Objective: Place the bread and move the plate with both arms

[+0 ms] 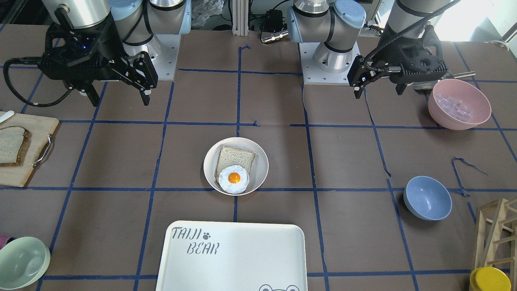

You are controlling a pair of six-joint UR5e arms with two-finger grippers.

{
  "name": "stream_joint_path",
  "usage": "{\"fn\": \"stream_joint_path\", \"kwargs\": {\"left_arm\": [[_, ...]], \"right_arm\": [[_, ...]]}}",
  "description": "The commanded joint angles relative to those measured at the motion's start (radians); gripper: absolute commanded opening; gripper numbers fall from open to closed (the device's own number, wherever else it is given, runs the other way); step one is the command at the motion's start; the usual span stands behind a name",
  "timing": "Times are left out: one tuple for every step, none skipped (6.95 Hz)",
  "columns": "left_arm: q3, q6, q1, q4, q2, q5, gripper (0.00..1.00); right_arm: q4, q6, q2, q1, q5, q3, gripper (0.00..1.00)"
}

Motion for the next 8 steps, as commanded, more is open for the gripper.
{"fn": "stream_joint_path", "kwargs": {"left_arm": [[0.0,0.0,0.0,-0.002,-0.003,0.001,1.0],[0.0,0.0,0.0,-0.002,-0.001,0.001,1.0],[0.0,0.0,0.0,0.001,-0.003,-0.001,1.0],[-0.002,0.0,0.0,0.001,-0.005,-0.001,1.0],[0.0,0.0,-0.002,0.003,-0.005,-0.001,1.0],[0.0,0.0,-0.002,0.003,-0.003,0.001,1.0],[0.0,0.0,-0.002,0.003,-0.003,0.001,1.0],[0.0,0.0,-0.002,0.004,-0.003,-0.001,1.0]], "right_arm": [[-0.011,-0.012,0.0,-0.007,-0.002,0.001,1.0],[-0.002,-0.01,-0.002,-0.008,-0.017,0.001,1.0],[-0.007,-0.007,-0.002,-0.008,-0.031,-0.002,1.0],[-0.005,-0.01,-0.002,-0.008,-0.031,-0.005,1.0],[-0.008,-0.011,0.0,-0.008,-0.028,-0.002,1.0],[0.004,-0.01,-0.002,-0.008,-0.023,-0.006,1.0],[0.008,-0.013,-0.002,-0.01,-0.031,-0.005,1.0],[0.012,-0.013,-0.003,-0.008,-0.031,-0.005,1.0]]}}
